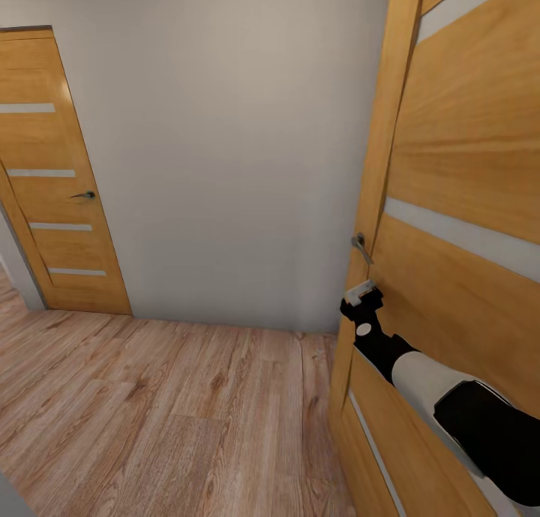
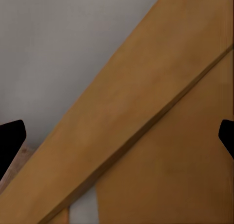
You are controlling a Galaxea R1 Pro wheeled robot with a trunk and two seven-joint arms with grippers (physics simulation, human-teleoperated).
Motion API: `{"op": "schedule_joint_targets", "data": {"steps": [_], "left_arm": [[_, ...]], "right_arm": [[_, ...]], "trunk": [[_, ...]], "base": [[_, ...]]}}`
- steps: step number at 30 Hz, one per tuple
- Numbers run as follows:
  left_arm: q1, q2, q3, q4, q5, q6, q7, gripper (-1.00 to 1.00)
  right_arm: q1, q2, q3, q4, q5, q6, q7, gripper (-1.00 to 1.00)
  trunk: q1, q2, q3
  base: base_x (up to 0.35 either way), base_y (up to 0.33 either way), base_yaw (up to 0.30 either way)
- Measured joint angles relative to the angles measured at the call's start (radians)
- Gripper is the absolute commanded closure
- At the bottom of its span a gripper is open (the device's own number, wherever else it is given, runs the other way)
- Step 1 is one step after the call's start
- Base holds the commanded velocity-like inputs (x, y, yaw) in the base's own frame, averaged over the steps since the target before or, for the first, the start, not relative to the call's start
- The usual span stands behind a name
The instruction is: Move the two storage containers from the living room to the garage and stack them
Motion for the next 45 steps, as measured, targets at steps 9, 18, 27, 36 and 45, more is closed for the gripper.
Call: {"op": "schedule_joint_targets", "data": {"steps": [9,18,27,36,45], "left_arm": [[0.000,0.000,0.000,0.000,0.000,0.000,0.000,-1.00],[0.000,0.000,0.000,0.001,0.000,0.000,0.000,-1.00],[0.000,0.000,0.000,0.001,0.000,0.000,0.000,-1.00],[0.000,0.000,0.000,0.000,0.000,0.000,0.000,-1.00],[0.000,0.000,0.000,0.001,0.000,0.000,0.000,-1.00]], "right_arm": [[0.000,-0.017,-0.019,-0.006,-0.002,-0.008,0.000,-1.00],[0.000,-0.006,-0.030,-0.010,0.008,-0.040,-0.001,-1.00],[0.000,-0.014,-0.026,-0.008,0.011,-0.060,-0.001,-1.00],[0.001,-0.017,-0.025,0.003,0.011,-0.065,-0.023,-1.00],[0.001,-0.025,-0.003,0.006,0.014,-0.061,-0.045,-1.00]], "trunk": [[0.000,0.000,0.000],[0.000,0.000,0.000],[0.000,0.000,0.000],[0.000,0.000,0.000],[0.000,0.000,0.000]], "base": [[0.000,0.000,0.000],[0.000,0.000,0.000],[0.000,0.000,0.000],[0.000,0.000,0.000],[0.000,0.000,0.000]]}}
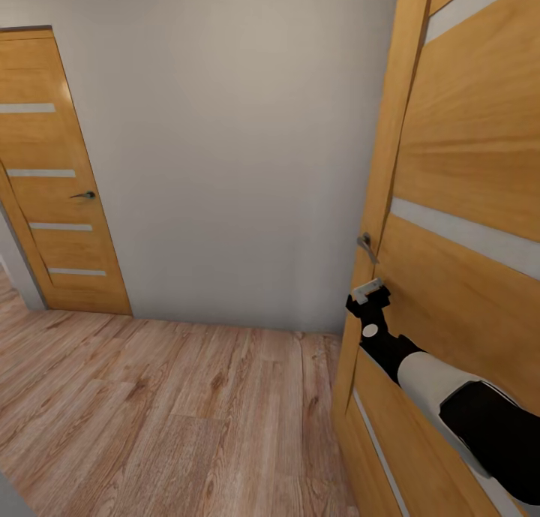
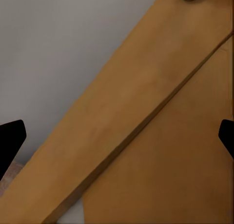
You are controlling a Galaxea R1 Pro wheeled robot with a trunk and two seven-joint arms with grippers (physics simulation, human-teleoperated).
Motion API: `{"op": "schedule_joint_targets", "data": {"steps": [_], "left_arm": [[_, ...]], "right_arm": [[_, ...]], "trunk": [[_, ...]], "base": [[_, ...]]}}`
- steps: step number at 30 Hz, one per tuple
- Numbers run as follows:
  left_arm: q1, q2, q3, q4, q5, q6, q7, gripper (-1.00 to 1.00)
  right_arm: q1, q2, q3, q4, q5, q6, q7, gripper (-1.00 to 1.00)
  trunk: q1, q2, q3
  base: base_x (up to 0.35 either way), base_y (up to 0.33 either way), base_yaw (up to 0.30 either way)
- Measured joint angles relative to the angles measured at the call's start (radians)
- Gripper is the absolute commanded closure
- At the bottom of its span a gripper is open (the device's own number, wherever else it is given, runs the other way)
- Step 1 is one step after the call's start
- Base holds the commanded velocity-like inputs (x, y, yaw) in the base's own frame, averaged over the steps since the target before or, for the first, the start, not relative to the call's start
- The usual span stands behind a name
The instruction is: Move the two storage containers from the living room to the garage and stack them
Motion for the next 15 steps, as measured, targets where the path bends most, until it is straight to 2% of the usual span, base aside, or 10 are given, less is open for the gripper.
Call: {"op": "schedule_joint_targets", "data": {"steps": [4,6,9,11,13,15], "left_arm": [[0.000,0.000,0.000,0.000,0.000,0.000,0.000,-1.00],[0.000,0.000,0.000,0.000,0.000,0.000,0.000,-1.00],[0.000,0.000,0.000,0.000,0.000,0.000,0.000,-1.00],[0.000,0.000,0.000,0.000,0.000,0.000,0.000,-1.00],[0.000,0.000,0.000,0.000,0.000,0.000,0.000,-1.00],[0.000,0.000,0.000,0.000,0.000,0.000,0.000,-1.00]], "right_arm": [[0.000,-0.006,0.000,0.002,-0.002,0.000,0.000,-1.00],[-0.001,-0.022,0.006,0.002,-0.004,0.001,0.000,-1.00],[-0.001,-0.040,-0.024,0.003,-0.011,-0.001,-0.003,-1.00],[0.000,-0.058,-0.003,0.003,-0.008,0.001,0.001,-1.00],[-0.001,-0.064,-0.017,0.003,-0.010,0.000,-0.001,-1.00],[0.000,-0.067,-0.011,0.003,-0.010,0.001,0.000,-1.00]], "trunk": [[0.000,0.000,0.000],[0.000,0.000,0.000],[0.000,0.000,0.000],[0.000,0.000,0.000],[0.000,0.000,0.000],[0.000,0.000,0.000]], "base": [[0.000,0.000,0.000],[0.000,0.000,0.000],[0.000,0.000,0.000],[0.000,0.000,0.000],[0.000,0.000,0.000],[0.000,0.000,0.000]]}}
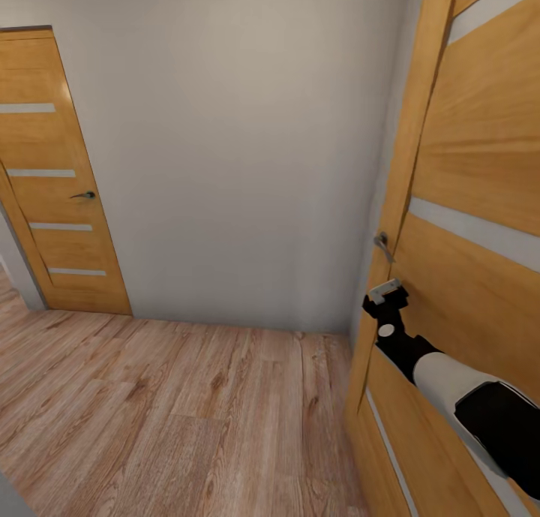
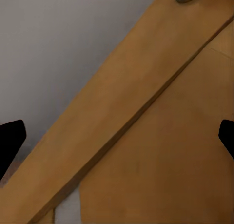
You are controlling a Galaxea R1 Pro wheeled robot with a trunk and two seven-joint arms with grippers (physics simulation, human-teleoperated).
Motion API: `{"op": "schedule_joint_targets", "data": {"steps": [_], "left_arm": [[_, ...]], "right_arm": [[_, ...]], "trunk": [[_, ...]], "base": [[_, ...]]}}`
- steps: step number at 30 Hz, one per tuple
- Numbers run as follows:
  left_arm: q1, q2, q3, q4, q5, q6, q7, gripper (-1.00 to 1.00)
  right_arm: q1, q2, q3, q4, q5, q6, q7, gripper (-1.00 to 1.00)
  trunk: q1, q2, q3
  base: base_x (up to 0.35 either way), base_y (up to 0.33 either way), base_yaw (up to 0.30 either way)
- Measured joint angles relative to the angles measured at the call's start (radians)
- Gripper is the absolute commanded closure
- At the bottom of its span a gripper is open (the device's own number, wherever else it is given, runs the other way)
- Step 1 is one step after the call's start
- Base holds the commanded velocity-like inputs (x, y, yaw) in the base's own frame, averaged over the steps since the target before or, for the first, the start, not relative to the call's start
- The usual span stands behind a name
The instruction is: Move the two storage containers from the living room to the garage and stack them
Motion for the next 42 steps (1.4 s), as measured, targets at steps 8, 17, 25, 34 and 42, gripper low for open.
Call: {"op": "schedule_joint_targets", "data": {"steps": [8,17,25,34,42], "left_arm": [[0.000,0.000,0.000,0.000,0.000,0.000,0.000,-1.00],[0.000,0.000,0.000,0.000,0.000,0.000,0.000,-1.00],[0.000,0.000,0.000,0.000,0.000,0.000,0.000,-1.00],[0.000,0.000,0.000,0.000,0.000,0.000,0.000,-1.00],[0.000,0.000,0.000,0.000,0.000,0.000,0.000,-1.00]], "right_arm": [[0.000,-0.042,-0.005,0.000,-0.005,0.000,0.008,-1.00],[-0.001,-0.069,0.001,0.000,-0.005,0.001,0.012,-1.00],[-0.001,-0.078,-0.007,-0.001,-0.004,0.000,0.013,-1.00],[-0.001,-0.077,-0.015,-0.001,-0.002,-0.001,0.013,-1.00],[-0.001,-0.078,-0.015,-0.002,0.000,0.003,0.015,-1.00]], "trunk": [[0.000,0.000,0.000],[0.000,0.000,0.000],[0.000,0.000,0.000],[0.000,0.000,0.000],[0.000,0.000,0.000]], "base": [[0.000,0.000,0.000],[0.000,0.000,0.000],[0.000,0.000,0.000],[0.000,0.000,0.000],[0.000,0.000,0.000]]}}
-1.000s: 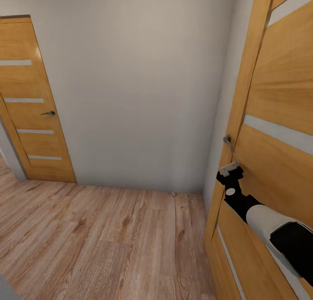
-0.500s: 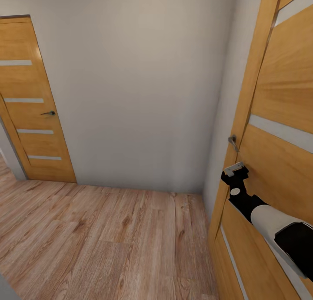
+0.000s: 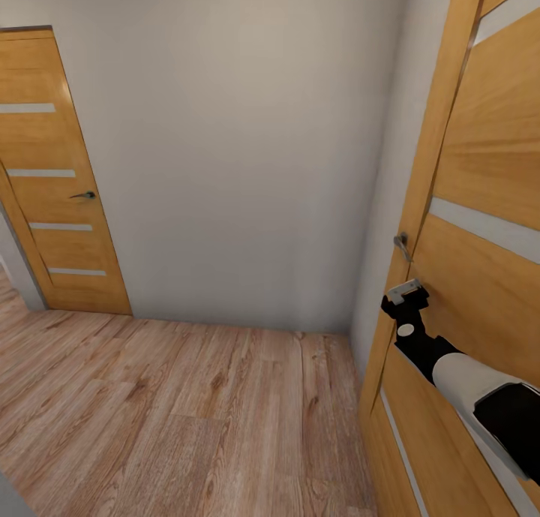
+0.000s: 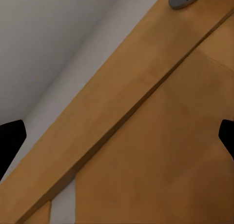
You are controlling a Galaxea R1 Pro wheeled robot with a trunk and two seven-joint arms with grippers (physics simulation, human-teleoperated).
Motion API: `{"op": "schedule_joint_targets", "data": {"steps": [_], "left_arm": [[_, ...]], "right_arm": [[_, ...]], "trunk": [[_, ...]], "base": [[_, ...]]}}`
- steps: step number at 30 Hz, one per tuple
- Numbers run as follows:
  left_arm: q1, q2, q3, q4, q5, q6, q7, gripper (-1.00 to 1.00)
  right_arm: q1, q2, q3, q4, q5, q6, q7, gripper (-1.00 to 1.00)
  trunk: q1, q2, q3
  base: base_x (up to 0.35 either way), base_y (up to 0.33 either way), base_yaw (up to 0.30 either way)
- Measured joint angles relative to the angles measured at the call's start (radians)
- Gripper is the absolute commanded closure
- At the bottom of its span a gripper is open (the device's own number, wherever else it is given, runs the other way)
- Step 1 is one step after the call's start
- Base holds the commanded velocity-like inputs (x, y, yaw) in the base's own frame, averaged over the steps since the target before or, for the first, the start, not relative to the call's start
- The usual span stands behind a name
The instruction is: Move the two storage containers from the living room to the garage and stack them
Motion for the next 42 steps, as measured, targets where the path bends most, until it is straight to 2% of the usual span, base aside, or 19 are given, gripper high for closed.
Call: {"op": "schedule_joint_targets", "data": {"steps": [2,4,6,9,13,18,20,22,24,28,30,33,37,39,41,42], "left_arm": [[0.000,0.001,0.000,0.000,0.000,0.000,0.000,-1.00],[0.000,0.001,0.000,-0.001,0.000,0.000,0.000,-1.00],[0.000,0.001,0.000,-0.001,0.000,0.000,0.000,-1.00],[0.000,0.001,0.000,-0.001,0.000,0.000,0.000,-1.00],[0.000,0.001,0.000,-0.001,0.000,0.000,0.000,-1.00],[0.000,0.001,0.000,-0.001,0.000,0.000,0.000,-1.00],[0.000,0.000,0.000,-0.001,0.000,0.000,0.000,-1.00],[0.000,0.000,0.000,-0.001,0.000,0.000,0.000,-1.00],[0.000,0.000,0.000,-0.001,0.000,0.000,0.000,-1.00],[0.000,0.000,0.000,0.000,0.000,0.000,0.000,-1.00],[0.000,0.000,0.000,-0.001,0.000,0.000,0.000,-1.00],[0.000,0.001,0.000,-0.001,0.000,0.000,0.000,-1.00],[0.000,0.001,0.000,-0.001,0.000,0.000,0.000,-1.00],[0.000,0.001,0.000,-0.001,0.000,0.000,0.000,-1.00],[0.000,0.001,0.000,-0.001,0.000,0.000,0.000,-1.00],[0.000,0.001,0.000,-0.001,0.000,0.000,0.000,-1.00]], "right_arm": [[0.001,-0.001,0.001,-0.001,0.000,0.004,0.003,-1.00],[0.001,0.014,-0.035,0.003,-0.010,0.005,0.014,-1.00],[0.001,0.098,-0.034,0.010,-0.012,0.006,0.066,-1.00],[0.001,0.163,-0.037,0.058,-0.017,0.001,0.120,-1.00],[0.002,0.199,-0.041,0.106,-0.060,-0.004,0.183,-1.00],[0.009,0.202,-0.044,0.127,-0.128,-0.004,0.288,-1.00],[0.033,0.200,-0.044,0.143,-0.151,-0.005,0.319,-1.00],[0.087,0.201,-0.044,0.162,-0.156,-0.004,0.346,-1.00],[0.202,0.200,-0.045,0.171,-0.159,-0.004,0.384,-1.00],[0.344,0.195,-0.045,0.180,-0.187,0.020,0.421,-1.00],[0.376,0.194,-0.045,0.181,-0.200,0.062,0.430,-1.00],[0.390,0.194,-0.045,0.182,-0.208,0.116,0.442,-1.00],[0.406,0.195,-0.044,0.184,-0.210,0.140,0.463,-1.00],[0.446,0.195,-0.044,0.184,-0.210,0.144,0.470,-1.00],[0.538,0.194,-0.045,0.183,-0.210,0.137,0.476,-1.00],[0.563,0.194,-0.045,0.183,-0.210,0.134,0.477,-1.00]], "trunk": [[0.000,0.000,0.000],[0.000,0.000,0.000],[0.000,0.000,0.000],[0.000,0.000,0.000],[0.000,0.000,0.000],[0.000,0.000,0.000],[0.000,0.000,0.000],[0.000,0.000,0.000],[0.000,0.000,0.000],[0.000,0.000,0.000],[0.000,0.000,0.000],[0.000,0.000,0.000],[0.000,0.000,0.000],[0.000,0.000,0.000],[0.000,0.000,0.000],[0.000,0.000,0.000]], "base": [[0.000,0.000,0.000],[0.000,0.000,0.000],[0.000,0.000,0.000],[0.000,0.000,0.000],[0.000,0.000,0.000],[0.000,0.000,0.000],[0.000,0.000,0.000],[0.000,0.000,0.000],[0.000,0.000,0.000],[0.000,0.000,0.000],[0.000,0.000,0.000],[0.000,0.000,0.000],[0.000,0.000,0.000],[0.000,0.000,0.000],[0.000,0.000,0.000],[0.000,0.000,0.000]]}}
